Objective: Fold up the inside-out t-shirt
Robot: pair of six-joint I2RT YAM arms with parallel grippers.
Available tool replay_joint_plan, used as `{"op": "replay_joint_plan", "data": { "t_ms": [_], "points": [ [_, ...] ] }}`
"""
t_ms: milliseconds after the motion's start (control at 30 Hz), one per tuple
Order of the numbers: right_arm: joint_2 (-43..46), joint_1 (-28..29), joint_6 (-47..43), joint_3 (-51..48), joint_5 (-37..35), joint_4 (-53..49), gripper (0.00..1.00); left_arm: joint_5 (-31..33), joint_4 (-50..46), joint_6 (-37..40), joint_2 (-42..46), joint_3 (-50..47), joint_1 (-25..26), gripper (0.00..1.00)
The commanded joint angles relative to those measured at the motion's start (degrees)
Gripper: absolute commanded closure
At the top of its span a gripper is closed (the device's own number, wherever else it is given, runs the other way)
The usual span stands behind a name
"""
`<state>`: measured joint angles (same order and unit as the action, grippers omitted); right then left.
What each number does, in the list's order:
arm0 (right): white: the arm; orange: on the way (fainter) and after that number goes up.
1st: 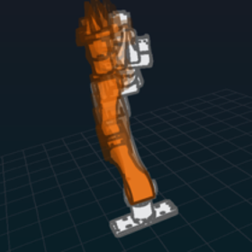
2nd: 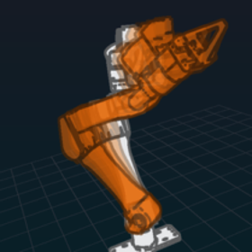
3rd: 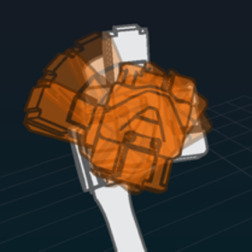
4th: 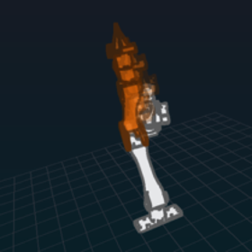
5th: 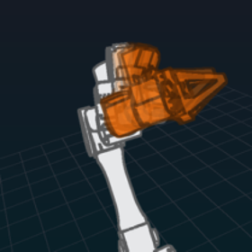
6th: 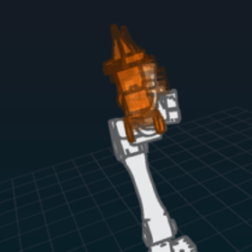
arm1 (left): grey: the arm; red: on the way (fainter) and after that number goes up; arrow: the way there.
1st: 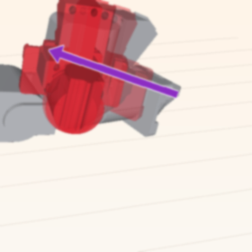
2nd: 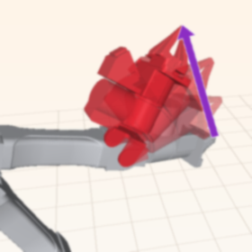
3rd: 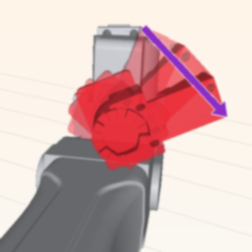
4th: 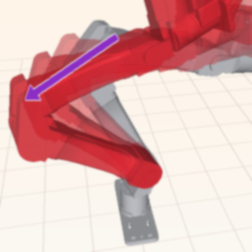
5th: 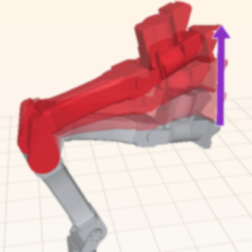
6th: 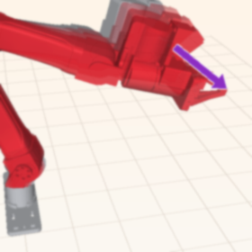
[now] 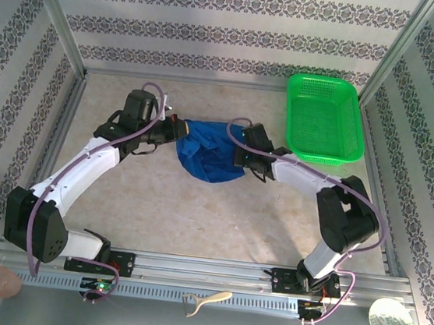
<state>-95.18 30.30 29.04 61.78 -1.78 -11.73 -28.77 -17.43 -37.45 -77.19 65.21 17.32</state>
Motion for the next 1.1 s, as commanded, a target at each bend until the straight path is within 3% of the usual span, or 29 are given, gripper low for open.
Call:
{"op": "replay_joint_plan", "data": {
  "t_ms": [0, 233, 400, 667, 933, 1067],
  "points": [
    [8.1, -1.6, -4.1, 5.9, 4.4, -5.2, 1.0, -2.3, 1.4, -1.4, -1.3, 6.1, -2.6, 1.0],
    [18.6, -6.6, -3.4, 15.2, 11.4, -10.8, 1.0, -3.6, -2.8, -2.0, -3.8, 21.8, -8.2, 1.0],
    [22.7, -10.6, -1.9, 20.0, 17.0, -11.9, 1.0, -4.5, -4.2, -3.2, -3.9, 27.8, -10.5, 1.0],
    [25.0, -12.7, 2.5, 20.5, 25.2, -10.3, 1.0, -5.5, -3.5, -5.1, -1.3, 26.3, -11.2, 1.0],
    [30.3, -11.4, 9.9, 16.9, 31.6, -4.2, 1.0, -9.0, 5.3, -15.0, 5.8, 21.8, -11.1, 1.0],
    [32.0, -11.2, 11.8, 18.2, 32.7, -1.6, 1.0, -7.6, 6.6, -16.2, 8.2, 25.5, -11.1, 1.0]
  ]
}}
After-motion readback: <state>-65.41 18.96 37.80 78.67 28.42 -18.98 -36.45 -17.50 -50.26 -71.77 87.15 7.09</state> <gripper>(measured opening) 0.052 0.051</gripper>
